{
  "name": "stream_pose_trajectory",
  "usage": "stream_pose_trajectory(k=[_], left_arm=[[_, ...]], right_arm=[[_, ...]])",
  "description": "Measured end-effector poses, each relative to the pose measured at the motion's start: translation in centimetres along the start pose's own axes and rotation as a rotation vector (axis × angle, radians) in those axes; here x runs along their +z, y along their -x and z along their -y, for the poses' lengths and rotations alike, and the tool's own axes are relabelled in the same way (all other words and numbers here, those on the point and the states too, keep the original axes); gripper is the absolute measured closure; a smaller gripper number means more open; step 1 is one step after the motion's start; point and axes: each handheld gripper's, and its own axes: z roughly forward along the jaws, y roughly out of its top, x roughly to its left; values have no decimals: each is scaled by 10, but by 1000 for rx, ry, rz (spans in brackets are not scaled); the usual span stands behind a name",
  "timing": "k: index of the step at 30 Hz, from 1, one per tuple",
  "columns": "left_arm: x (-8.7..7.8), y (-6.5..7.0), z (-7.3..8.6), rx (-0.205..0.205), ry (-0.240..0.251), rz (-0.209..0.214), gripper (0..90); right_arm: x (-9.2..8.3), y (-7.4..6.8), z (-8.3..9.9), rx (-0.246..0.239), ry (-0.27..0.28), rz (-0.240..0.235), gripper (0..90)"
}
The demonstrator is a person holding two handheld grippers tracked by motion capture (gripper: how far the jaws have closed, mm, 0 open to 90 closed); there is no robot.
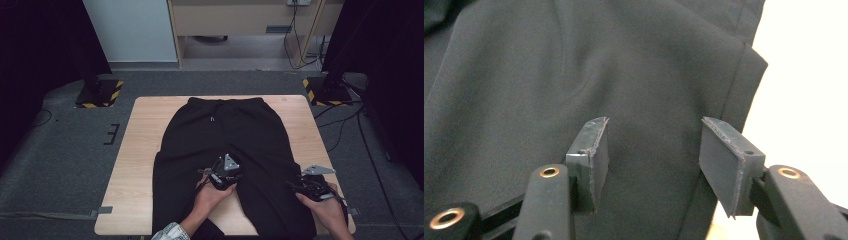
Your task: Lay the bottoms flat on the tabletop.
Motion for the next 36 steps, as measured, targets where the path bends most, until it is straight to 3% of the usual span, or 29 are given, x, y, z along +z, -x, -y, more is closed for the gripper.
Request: stream_pose_trajectory(k=[4, 9, 12, 16, 21, 22, 26, 31, 36], left_arm=[[-11, -3, 6, -3, -8, -1, 865], [-26, -9, 17, -12, -24, -1, 855], [-33, -10, 20, -21, -10, -16, 738], [-42, -12, 15, -16, 39, -51, 550], [-58, -14, 16, 14, 54, -64, 521], [-72, -17, 24, 24, 51, -80, 520], [-95, -19, 47, 21, 45, -103, 495], [-116, -19, 85, -2, 15, -131, 419], [-140, -32, 111, -46, 11, -207, 347]], right_arm=[[-3, -7, 4, -10, -1, 9, 475], [-12, -29, 12, -67, -28, -24, 471], [-16, -36, 11, -80, -41, -66, 458], [-21, -31, -1, -56, 21, -38, 431], [-16, -33, -16, -58, 37, -29, 435], [-12, -42, -25, -70, 53, -57, 468], [0, -53, -35, -109, 50, -64, 475], [11, -61, -44, -105, 73, -88, 471], [14, -69, -47, -106, 108, -112, 472]])
